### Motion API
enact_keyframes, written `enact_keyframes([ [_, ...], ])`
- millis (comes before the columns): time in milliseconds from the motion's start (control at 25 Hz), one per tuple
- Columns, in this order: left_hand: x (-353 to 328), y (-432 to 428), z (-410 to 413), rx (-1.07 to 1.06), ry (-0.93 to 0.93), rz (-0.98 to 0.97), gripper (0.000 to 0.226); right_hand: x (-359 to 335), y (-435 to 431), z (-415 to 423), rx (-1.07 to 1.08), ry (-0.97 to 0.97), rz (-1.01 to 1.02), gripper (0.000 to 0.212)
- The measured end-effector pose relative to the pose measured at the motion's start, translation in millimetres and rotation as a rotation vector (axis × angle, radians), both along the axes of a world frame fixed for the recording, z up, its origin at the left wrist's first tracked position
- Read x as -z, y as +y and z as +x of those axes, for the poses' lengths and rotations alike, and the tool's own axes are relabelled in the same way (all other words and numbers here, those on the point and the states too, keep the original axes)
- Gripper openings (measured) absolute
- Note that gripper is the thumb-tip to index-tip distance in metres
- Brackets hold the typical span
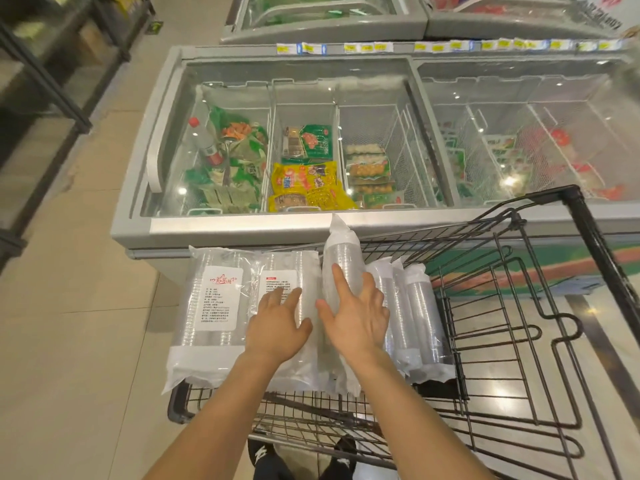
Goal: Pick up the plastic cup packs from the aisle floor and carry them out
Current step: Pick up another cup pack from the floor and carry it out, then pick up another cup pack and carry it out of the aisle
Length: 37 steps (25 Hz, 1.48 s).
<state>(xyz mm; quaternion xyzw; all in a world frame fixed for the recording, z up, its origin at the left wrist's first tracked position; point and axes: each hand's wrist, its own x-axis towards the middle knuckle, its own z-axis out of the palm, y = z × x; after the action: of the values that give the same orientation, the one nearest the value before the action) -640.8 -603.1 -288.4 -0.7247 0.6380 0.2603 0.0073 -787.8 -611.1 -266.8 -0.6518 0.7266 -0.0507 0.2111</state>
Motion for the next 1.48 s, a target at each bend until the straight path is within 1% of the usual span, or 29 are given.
enact_keyframes([
  [160, -29, 6, 20, -0.043, -0.059, -0.131, 0.066, -30, -6, 10, -0.054, -0.005, -0.086, 0.069],
  [320, -70, 17, 57, -0.100, -0.150, -0.264, 0.066, -66, -6, 37, -0.168, -0.015, -0.170, 0.069],
  [480, -127, 42, 112, -0.181, -0.246, -0.368, 0.067, -112, 4, 84, -0.314, -0.026, -0.274, 0.068],
  [640, -174, 88, 182, -0.287, -0.336, -0.472, 0.071, -159, 26, 151, -0.477, 0.054, -0.345, 0.069],
  [800, -217, 169, 274, -0.452, -0.407, -0.524, 0.077, -201, 79, 252, -0.640, 0.012, -0.486, 0.070],
  [1160, -284, 407, 469, -0.801, -0.646, -0.611, 0.082, -269, 256, 494, -1.008, -0.162, -0.657, 0.071],
  [1280, -297, 484, 513, -0.928, -0.702, -0.586, 0.079, -280, 316, 560, -1.135, -0.198, -0.670, 0.072],
  [1480, -311, 600, 560, -1.147, -0.778, -0.558, 0.078, -287, 407, 650, -1.343, -0.260, -0.674, 0.072],
])
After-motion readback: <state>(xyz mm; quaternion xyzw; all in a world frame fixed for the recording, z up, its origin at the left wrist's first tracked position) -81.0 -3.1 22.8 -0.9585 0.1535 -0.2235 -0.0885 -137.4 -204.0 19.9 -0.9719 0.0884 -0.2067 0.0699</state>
